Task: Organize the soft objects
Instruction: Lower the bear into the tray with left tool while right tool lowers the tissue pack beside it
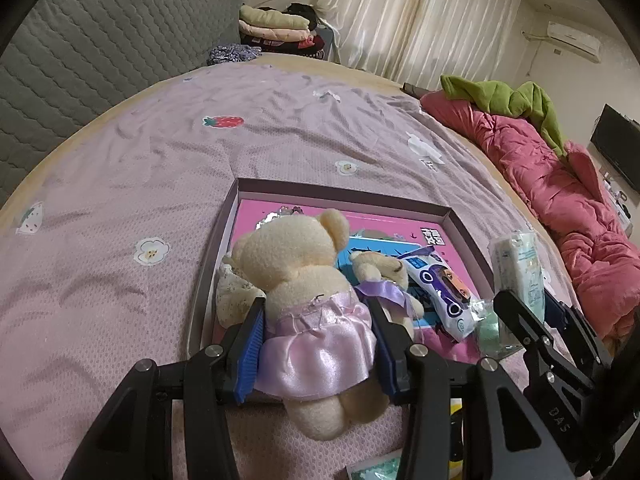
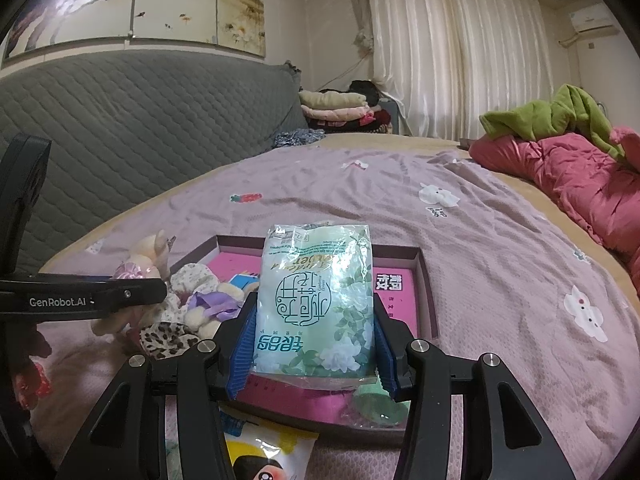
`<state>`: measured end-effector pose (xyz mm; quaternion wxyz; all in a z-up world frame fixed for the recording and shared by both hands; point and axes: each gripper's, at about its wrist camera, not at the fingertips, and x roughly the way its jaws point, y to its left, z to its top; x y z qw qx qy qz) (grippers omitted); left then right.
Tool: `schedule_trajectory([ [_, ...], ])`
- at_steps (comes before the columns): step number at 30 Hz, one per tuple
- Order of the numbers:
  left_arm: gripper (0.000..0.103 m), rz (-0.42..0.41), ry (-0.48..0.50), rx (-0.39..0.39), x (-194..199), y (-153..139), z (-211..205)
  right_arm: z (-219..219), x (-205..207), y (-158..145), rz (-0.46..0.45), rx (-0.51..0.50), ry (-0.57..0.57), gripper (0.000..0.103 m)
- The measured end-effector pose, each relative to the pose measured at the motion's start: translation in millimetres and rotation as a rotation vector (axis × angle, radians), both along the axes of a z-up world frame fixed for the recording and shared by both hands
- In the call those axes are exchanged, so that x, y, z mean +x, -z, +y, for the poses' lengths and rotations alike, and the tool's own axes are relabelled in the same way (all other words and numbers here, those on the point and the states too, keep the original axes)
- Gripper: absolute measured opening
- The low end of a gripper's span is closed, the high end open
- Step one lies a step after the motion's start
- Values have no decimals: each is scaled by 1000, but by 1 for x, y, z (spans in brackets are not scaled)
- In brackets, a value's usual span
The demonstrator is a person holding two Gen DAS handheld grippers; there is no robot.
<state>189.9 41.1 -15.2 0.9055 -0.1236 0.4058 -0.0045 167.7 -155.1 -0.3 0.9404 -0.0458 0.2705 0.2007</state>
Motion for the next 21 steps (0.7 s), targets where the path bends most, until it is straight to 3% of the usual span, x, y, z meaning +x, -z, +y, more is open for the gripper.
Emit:
schedule_trajectory([
  [16, 48, -14, -22, 11, 21, -1, 13, -6, 18, 6, 17, -4, 32, 52],
  [21, 48, 32, -14, 12, 30, 11, 16, -7, 23, 10, 40, -10, 34, 52],
])
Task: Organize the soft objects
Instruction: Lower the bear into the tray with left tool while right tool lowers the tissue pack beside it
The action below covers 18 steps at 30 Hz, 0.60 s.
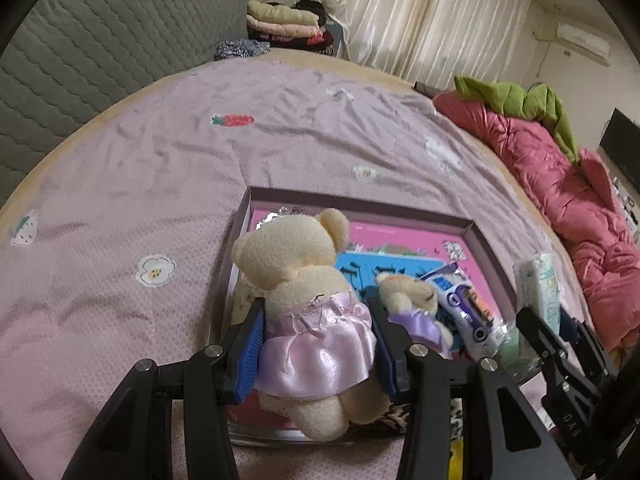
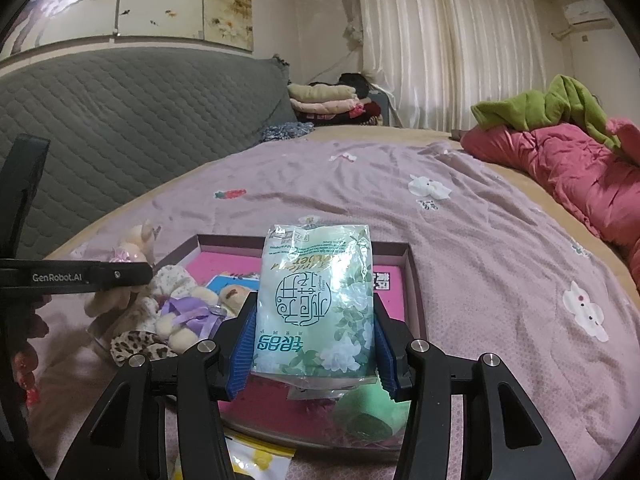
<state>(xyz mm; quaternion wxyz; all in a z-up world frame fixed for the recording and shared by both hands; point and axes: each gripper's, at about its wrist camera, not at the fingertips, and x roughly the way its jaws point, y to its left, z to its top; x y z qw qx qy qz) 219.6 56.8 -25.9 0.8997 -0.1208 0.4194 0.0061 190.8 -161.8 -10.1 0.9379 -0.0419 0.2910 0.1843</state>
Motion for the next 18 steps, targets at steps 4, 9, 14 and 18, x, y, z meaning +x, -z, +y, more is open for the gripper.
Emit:
schedule_trajectory([
  [4, 48, 27, 27, 3, 0, 7, -6, 3, 2, 5, 14, -16, -6, 52],
  [9, 48, 56, 37, 13, -2, 17, -11, 5, 3, 10, 18, -38, -1, 52],
  [14, 48, 85, 48, 34, -2, 25, -13, 7, 4, 13, 20, -47, -2, 52],
  [18, 48, 94, 59, 50, -2, 28, -15, 12, 5, 18, 42, -53, -23, 53],
])
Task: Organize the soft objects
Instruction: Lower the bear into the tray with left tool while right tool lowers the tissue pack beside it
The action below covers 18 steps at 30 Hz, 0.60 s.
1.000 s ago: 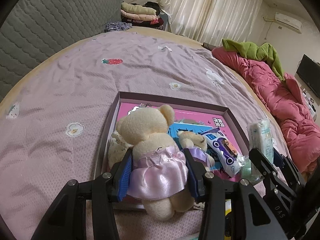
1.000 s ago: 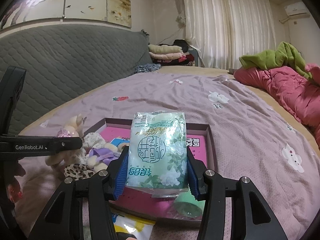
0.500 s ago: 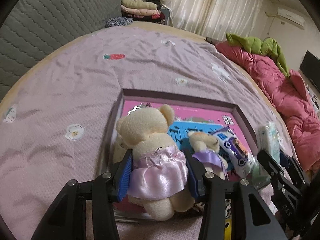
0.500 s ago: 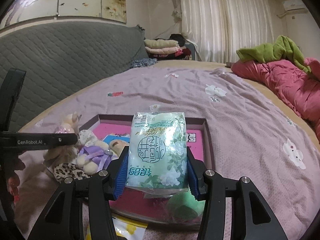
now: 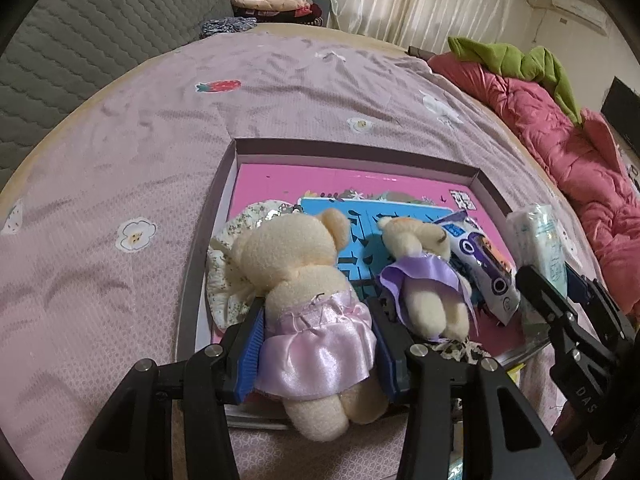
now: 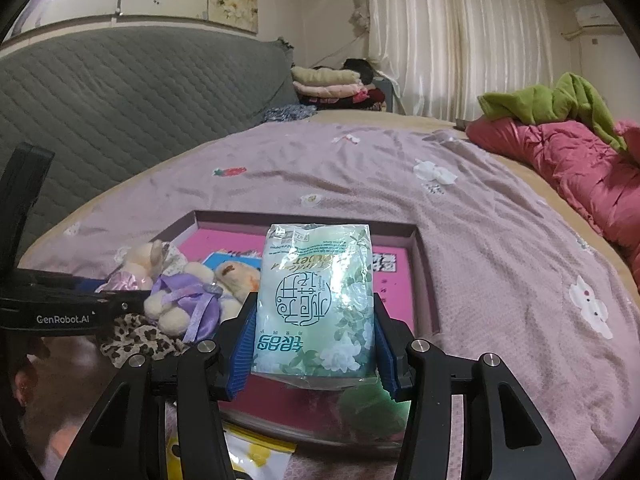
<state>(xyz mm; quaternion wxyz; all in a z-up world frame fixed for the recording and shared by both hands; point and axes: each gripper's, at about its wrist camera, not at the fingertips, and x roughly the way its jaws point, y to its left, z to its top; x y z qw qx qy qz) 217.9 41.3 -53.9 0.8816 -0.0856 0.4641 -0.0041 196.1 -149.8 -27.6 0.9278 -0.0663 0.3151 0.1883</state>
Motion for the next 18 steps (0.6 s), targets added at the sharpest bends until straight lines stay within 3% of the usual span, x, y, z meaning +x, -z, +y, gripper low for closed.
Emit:
schedule_trajectory([
  [18, 48, 16, 20, 18, 3, 3, -1, 27, -3, 22, 62, -107, -90, 53],
])
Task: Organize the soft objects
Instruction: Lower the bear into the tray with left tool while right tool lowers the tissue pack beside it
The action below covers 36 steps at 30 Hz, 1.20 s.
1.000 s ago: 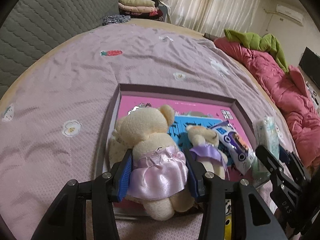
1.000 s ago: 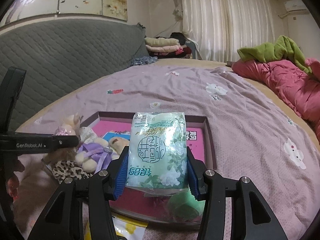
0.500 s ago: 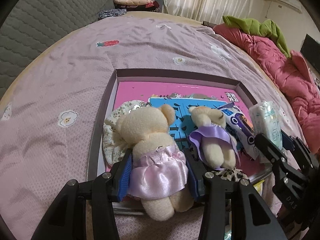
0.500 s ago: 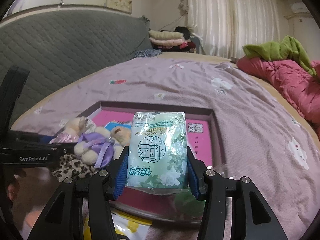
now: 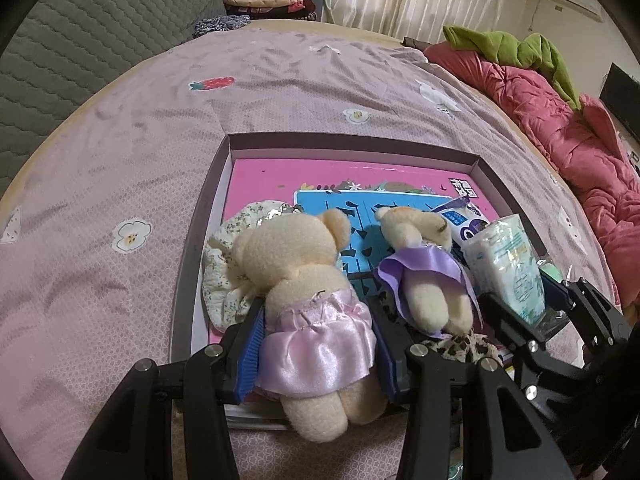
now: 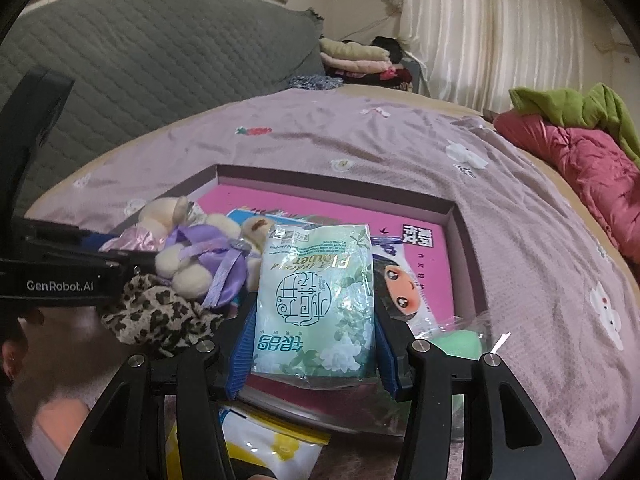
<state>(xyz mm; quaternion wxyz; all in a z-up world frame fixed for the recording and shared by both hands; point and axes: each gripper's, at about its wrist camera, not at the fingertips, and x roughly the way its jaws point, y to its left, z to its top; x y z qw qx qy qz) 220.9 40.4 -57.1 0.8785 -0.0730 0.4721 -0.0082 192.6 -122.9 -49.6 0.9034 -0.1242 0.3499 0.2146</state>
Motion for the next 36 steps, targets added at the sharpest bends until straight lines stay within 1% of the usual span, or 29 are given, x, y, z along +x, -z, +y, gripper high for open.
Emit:
schedule_trajectory([
  [3, 48, 1, -1, -4, 0, 0, 0, 2, -1, 1, 2, -14, -8, 54],
  [5, 48, 1, -1, -3, 0, 0, -1, 3, -1, 1, 4, -20, -9, 59],
  [9, 48, 2, 1, 0, 0, 0, 0, 5, -3, 1, -1, -36, -9, 61],
  [11, 48, 3, 1, 2, -1, 1, -1, 5, -4, 0, -11, -38, -10, 64],
  [20, 48, 15, 5, 28, -1, 0, -6, 9, -11, -9, -73, -65, -19, 70],
  [29, 48, 27, -2, 61, -1, -1, -11, 5, -18, -20, -142, -84, -18, 71],
  [36, 49, 32, -7, 83, -2, -2, -15, -6, -13, -21, -136, -72, 27, 71],
])
